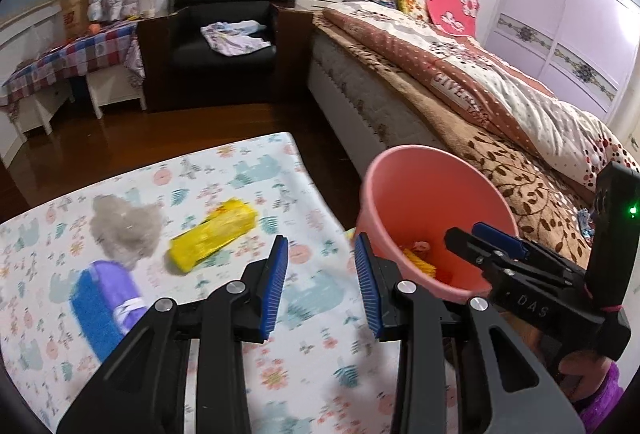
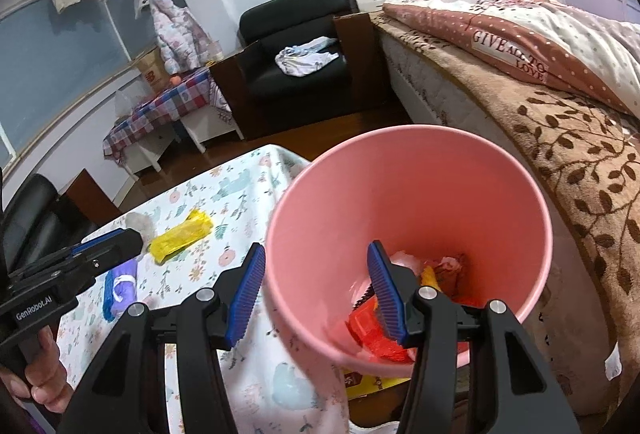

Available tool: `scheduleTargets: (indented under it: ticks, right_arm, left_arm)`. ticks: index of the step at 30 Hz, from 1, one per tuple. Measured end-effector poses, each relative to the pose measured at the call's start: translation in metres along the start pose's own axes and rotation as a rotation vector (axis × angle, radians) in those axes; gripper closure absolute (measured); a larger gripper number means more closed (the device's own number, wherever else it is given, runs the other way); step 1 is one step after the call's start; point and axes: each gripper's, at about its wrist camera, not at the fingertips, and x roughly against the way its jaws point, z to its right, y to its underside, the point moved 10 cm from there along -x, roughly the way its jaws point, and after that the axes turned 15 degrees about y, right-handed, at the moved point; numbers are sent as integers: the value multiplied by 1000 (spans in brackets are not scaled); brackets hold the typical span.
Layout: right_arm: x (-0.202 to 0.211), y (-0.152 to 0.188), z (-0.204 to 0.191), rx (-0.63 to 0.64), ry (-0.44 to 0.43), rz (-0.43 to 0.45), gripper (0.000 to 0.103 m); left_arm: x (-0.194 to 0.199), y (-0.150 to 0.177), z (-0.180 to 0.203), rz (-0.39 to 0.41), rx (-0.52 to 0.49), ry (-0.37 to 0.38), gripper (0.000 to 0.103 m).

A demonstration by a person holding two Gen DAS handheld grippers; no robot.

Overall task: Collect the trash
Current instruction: 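Move both grippers back to the table toward the blue mesh and purple cloth, then grasp the blue mesh sleeve with the left gripper while the right grasps the purple cloth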

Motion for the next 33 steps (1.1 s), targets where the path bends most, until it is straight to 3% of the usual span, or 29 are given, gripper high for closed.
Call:
scheduleTargets:
  ticks: [11, 26, 28, 30, 33]
  right_arm:
    - [11, 13, -34, 54, -64, -14, 51]
    - [19, 27, -73, 129, -104, -25, 51]
    - [19, 29, -76, 135, -110, -31, 51]
    - [19, 30, -80, 139, -119, -33, 51]
    - [18, 33, -86, 149, -135, -38, 51]
  left_arm:
    - [56, 16, -55, 60, 98, -112, 68]
    - [120, 63, -136, 69, 244, -269, 68]
    - [127, 70, -146, 67, 269, -284, 65]
    - [133, 78, -154, 68, 297, -292, 54]
    - [139, 90, -164, 65, 327, -310, 53]
